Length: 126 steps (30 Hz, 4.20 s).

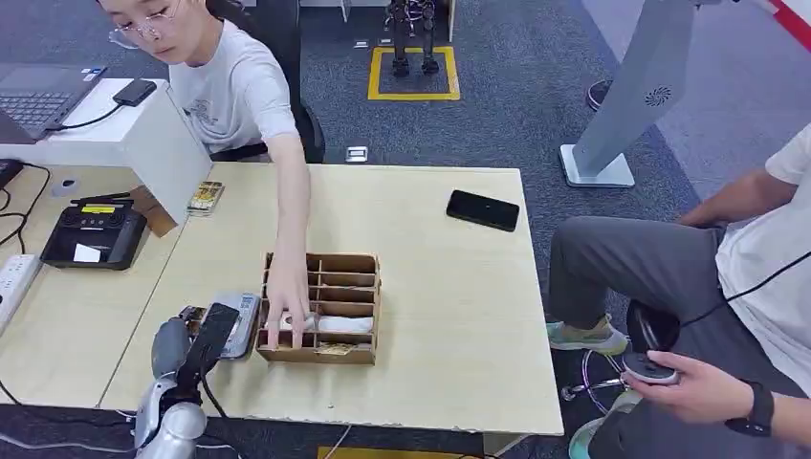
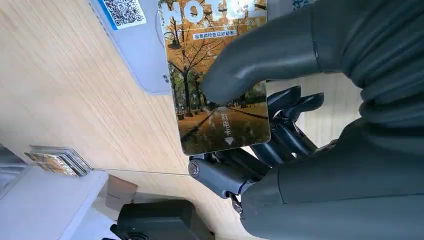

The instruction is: Pass the card to the sensor for recognition and then transmit it.

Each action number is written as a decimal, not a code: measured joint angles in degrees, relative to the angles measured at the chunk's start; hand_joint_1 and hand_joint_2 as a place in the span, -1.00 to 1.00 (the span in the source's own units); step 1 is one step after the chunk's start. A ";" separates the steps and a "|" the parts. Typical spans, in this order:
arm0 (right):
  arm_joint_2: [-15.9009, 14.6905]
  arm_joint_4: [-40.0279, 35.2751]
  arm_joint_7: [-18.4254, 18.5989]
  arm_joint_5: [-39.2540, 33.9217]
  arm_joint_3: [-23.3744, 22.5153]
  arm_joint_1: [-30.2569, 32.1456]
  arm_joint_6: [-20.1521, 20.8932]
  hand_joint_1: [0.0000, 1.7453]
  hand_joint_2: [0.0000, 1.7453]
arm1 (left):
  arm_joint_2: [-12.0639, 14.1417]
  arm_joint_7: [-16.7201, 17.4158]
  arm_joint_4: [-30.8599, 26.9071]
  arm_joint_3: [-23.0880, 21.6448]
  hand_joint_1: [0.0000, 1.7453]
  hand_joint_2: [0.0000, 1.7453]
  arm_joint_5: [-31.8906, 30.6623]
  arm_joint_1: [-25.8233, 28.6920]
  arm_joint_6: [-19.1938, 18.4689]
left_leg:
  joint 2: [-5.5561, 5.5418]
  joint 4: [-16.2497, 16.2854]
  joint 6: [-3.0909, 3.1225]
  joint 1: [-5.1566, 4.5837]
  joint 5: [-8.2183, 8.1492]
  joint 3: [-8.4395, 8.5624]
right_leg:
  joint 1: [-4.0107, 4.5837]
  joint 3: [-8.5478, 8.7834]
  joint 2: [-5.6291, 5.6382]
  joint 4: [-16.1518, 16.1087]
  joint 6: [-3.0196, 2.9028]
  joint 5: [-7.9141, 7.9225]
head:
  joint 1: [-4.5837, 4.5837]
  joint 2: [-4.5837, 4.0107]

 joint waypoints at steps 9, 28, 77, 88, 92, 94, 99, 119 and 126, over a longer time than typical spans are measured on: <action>0.00 0.00 -0.13 0.09 0.00 0.00 -0.02 -1.00 1.00 | -0.83 -3.89 -0.26 1.18 1.00 1.00 6.17 0.27 -2.74 | -0.06 -0.01 -0.06 0.00 0.04 0.00 | 0.00 0.00 -0.07 0.02 0.00 0.00 | 0.00 0.00; 0.00 -0.04 1.38 3.76 0.02 -0.94 0.85 -1.00 1.00 | 6.80 -9.60 -14.03 5.05 1.00 1.00 37.55 -13.86 -4.35 | -0.09 0.02 -0.15 0.04 0.32 -0.32 | 0.04 -0.39 -0.12 0.13 -0.21 0.17 | 0.02 0.00; 0.02 -0.85 -0.92 4.85 -0.13 -1.66 3.13 -1.00 1.00 | 9.81 -19.85 -17.67 -1.93 -1.00 1.00 1.97 -7.90 3.80 | 0.02 0.02 -0.16 0.02 0.28 -0.47 | 0.02 -0.62 0.03 0.12 -0.21 0.15 | 0.00 0.00; -0.07 -0.85 -0.96 4.41 -1.57 -1.27 2.93 -1.00 1.00 | 13.16 -17.29 -30.75 -28.07 -1.00 1.00 -15.80 0.78 -0.92 | 0.01 0.02 -0.12 -0.07 0.25 -0.53 | -0.08 -0.65 -0.01 0.10 -0.19 0.15 | 0.04 0.00; -0.07 -0.85 -0.94 4.50 -1.75 -1.30 2.51 -1.00 1.00 | 14.97 -17.18 -31.04 -33.59 -1.00 1.00 -16.37 2.30 -0.24 | 0.01 0.02 -0.12 -0.05 0.25 -0.51 | -0.07 -0.65 0.00 0.12 -0.19 0.15 | 0.04 0.00; -0.07 -0.85 -0.85 4.68 -2.01 -1.30 2.47 -1.00 1.00 | 15.95 -17.16 -31.04 -34.71 -1.00 1.00 -15.74 3.19 0.04 | 0.00 0.01 -0.12 -0.05 0.25 -0.52 | -0.06 -0.66 0.00 0.13 -0.20 0.14 | 0.04 0.00; -0.09 -0.85 -0.48 4.96 -2.62 -1.28 2.49 -1.00 1.00 | 17.60 -16.67 -31.06 -35.45 -1.00 1.00 -15.98 5.55 2.14 | -0.01 -0.01 -0.12 -0.05 0.25 -0.53 | -0.06 -0.66 0.00 0.13 -0.20 0.13 | 0.02 0.00; -0.17 -0.85 -0.57 5.53 -2.95 -1.31 2.56 -1.00 1.00 | 20.92 -11.78 -28.52 -33.22 -1.00 1.00 -25.62 10.19 8.96 | -0.02 -0.01 -0.12 -0.05 0.26 -0.54 | -0.06 -0.66 -0.03 0.13 -0.19 0.13 | 0.02 0.00; -0.20 -0.87 -0.68 5.99 -2.95 -1.38 2.54 -1.00 1.00 | 20.52 -9.66 -26.99 -32.37 -1.00 1.00 -28.04 10.12 9.27 | -0.02 -0.01 -0.12 -0.05 0.26 -0.54 | -0.07 -0.66 -0.03 0.13 -0.19 0.13 | 0.04 0.00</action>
